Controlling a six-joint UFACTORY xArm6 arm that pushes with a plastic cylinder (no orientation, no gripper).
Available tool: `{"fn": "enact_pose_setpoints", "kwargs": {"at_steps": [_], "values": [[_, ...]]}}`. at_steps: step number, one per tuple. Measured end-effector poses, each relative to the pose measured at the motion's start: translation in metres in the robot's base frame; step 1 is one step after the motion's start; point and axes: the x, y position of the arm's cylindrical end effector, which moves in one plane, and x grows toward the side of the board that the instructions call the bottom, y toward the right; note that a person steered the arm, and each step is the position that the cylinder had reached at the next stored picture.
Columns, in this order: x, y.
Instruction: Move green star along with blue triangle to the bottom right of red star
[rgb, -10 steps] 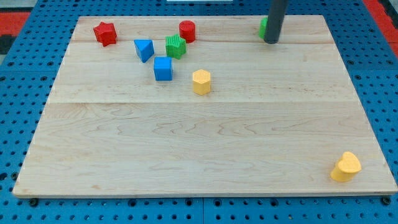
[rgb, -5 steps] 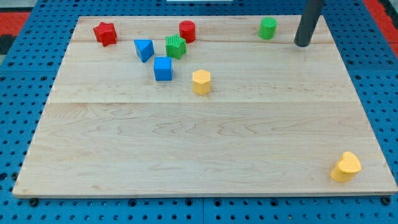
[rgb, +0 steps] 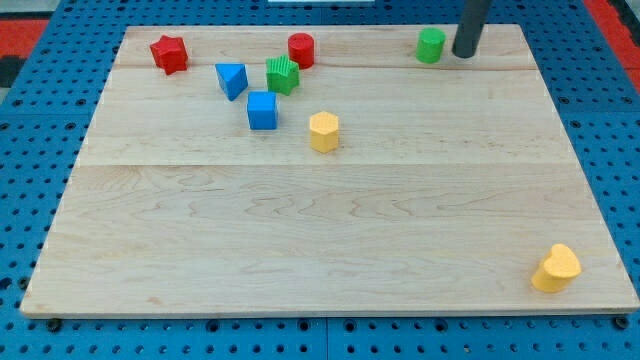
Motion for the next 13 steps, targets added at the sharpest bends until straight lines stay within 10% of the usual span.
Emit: {"fn": "enact_pose_setpoints", "kwargs": {"at_steps": [4,6,12,13], "values": [[0.025,-0.103],[-0.03,-0.203],[-0.038,-0.026],[-0.032,-0.131]]}}
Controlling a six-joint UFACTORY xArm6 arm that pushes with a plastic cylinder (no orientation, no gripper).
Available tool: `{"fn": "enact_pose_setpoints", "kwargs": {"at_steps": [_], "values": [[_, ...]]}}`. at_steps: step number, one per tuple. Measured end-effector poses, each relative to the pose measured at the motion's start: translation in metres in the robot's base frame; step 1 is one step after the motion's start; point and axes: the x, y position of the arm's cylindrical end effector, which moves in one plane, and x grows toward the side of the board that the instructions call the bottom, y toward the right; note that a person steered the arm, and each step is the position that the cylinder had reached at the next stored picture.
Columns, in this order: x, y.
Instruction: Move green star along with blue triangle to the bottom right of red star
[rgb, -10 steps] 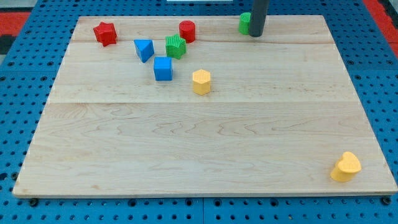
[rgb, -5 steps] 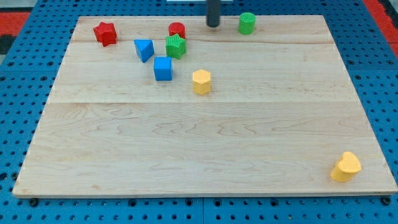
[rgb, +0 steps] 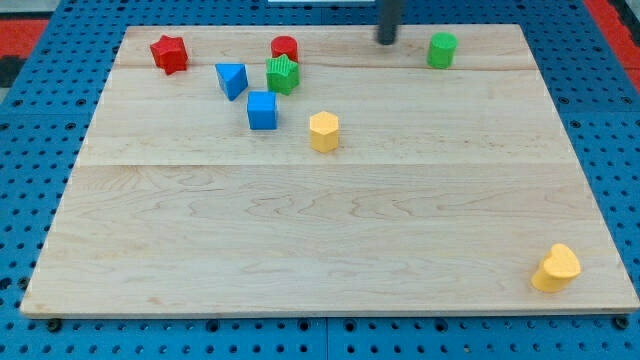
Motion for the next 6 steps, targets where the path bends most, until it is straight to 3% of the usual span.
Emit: {"fn": "enact_pose_setpoints", "kwargs": {"at_steps": [1,2,4,5,6], "values": [[0.008,-0.042],[0.065,-0.067],[0.139,-0.149],[0.145,-0.148],[0.126,-0.099]]}}
